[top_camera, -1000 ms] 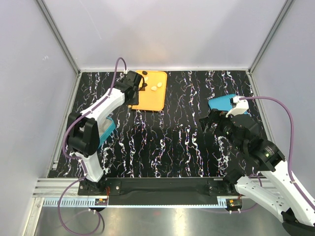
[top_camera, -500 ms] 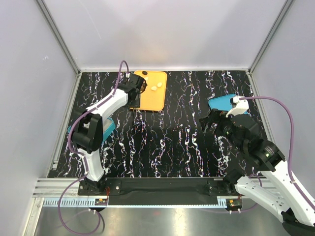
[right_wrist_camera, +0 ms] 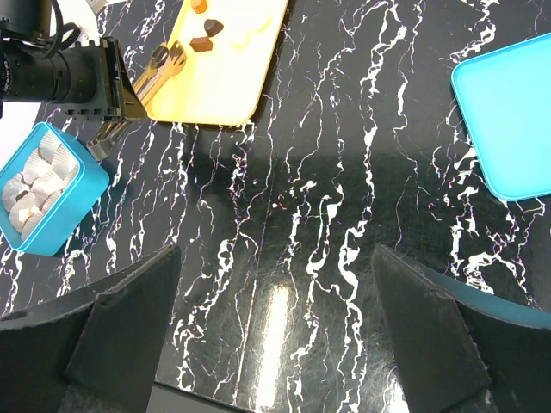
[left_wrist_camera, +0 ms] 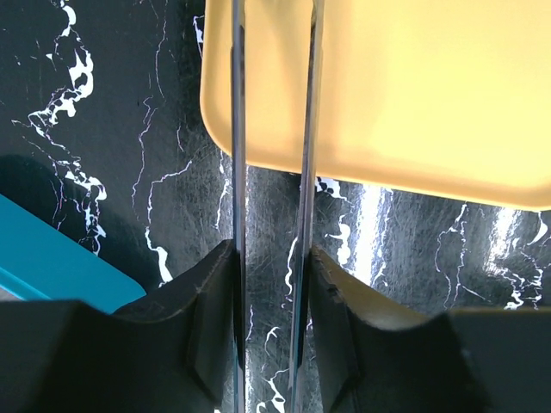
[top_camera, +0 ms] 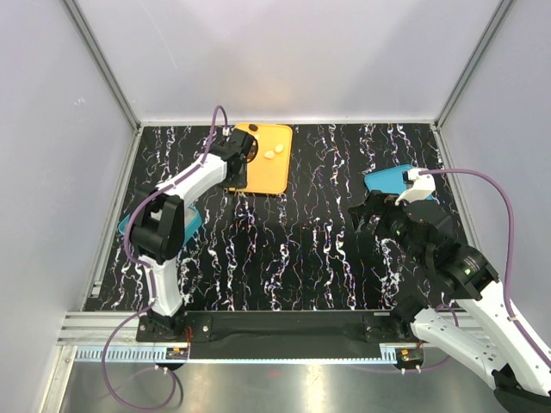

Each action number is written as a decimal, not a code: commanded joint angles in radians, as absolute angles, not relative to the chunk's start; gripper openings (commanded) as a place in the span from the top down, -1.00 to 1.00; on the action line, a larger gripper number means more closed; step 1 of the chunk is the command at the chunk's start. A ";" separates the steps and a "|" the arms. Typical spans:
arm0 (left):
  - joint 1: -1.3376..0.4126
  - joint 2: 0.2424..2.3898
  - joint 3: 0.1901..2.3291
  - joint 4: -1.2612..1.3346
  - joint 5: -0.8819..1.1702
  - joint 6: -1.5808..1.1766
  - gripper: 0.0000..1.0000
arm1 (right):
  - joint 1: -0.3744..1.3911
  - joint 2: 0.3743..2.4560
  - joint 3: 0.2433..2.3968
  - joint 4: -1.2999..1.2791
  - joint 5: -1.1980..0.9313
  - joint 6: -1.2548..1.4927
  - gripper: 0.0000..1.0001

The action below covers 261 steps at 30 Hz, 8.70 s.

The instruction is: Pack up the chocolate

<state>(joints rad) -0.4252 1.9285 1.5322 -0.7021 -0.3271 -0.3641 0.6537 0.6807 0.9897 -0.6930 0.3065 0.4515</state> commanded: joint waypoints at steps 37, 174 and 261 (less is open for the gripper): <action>-0.216 1.105 1.223 -1.198 -0.285 -0.505 0.42 | 0.660 0.568 0.937 -0.626 0.273 0.410 -1.00; -0.428 2.042 1.759 -0.690 -0.236 -0.333 0.14 | 0.661 0.655 0.962 -0.630 0.362 0.365 -0.99; -0.324 1.158 1.129 -1.178 -0.293 -0.515 0.19 | 0.658 0.588 0.914 -0.606 0.241 0.403 -0.99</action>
<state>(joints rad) -0.3286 1.1522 1.1343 -1.2224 -0.2977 -0.5240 0.6537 0.5919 0.9104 -0.6472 0.2237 0.4145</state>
